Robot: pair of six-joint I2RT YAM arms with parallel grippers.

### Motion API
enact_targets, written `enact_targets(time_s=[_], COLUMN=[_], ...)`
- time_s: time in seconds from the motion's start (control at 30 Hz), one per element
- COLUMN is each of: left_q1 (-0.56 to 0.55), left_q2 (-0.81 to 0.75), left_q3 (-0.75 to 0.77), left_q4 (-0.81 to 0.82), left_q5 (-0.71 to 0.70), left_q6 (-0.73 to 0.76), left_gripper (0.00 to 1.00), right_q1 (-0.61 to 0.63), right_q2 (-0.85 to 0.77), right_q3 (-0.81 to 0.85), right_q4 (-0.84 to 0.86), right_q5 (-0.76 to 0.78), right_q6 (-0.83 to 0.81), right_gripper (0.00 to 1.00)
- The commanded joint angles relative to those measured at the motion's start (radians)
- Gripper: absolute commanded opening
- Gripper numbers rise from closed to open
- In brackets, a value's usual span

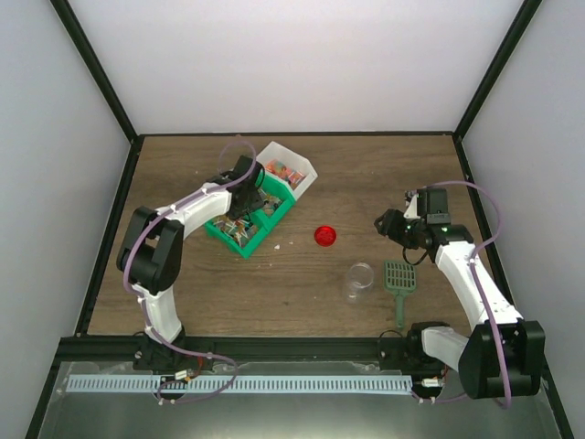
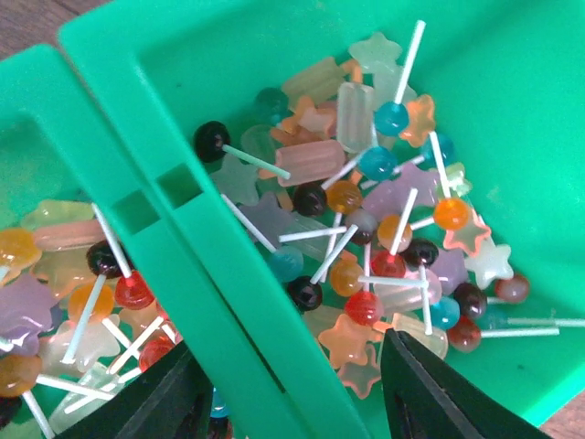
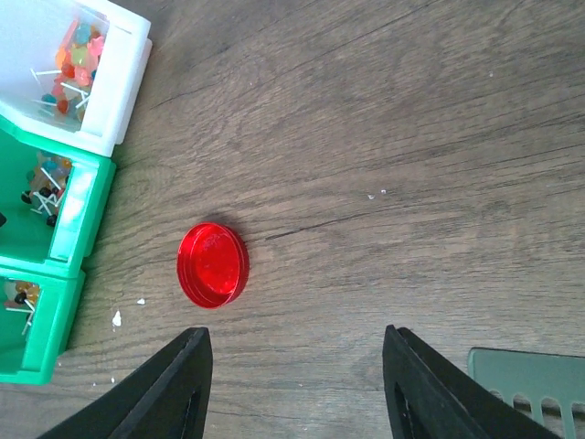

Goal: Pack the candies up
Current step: Pick up the spatula from the center of the board.

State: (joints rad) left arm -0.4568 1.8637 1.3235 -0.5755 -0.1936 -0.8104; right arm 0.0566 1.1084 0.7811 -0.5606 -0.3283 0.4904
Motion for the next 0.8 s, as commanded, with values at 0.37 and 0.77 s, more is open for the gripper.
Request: enact_targets(time_s=[0.37,0.77], left_q1=[0.029,0.028], left_q2=[0.127,0.209], left_q3=[0.143,0.302], left_q4=[0.019,0.000], left_q5=[0.124,0.180], left_q6=[0.241,0.513], left_gripper=[0.43,0.52], right_q1=[0.003,0.002], right_q2=[0.034,0.059], right_q3=[-0.003,0.047], right_q4=[0.008,-0.081], right_q5=[0.029,0.206], right_q6=[0.000,0.117], right_gripper=[0.58,0.72])
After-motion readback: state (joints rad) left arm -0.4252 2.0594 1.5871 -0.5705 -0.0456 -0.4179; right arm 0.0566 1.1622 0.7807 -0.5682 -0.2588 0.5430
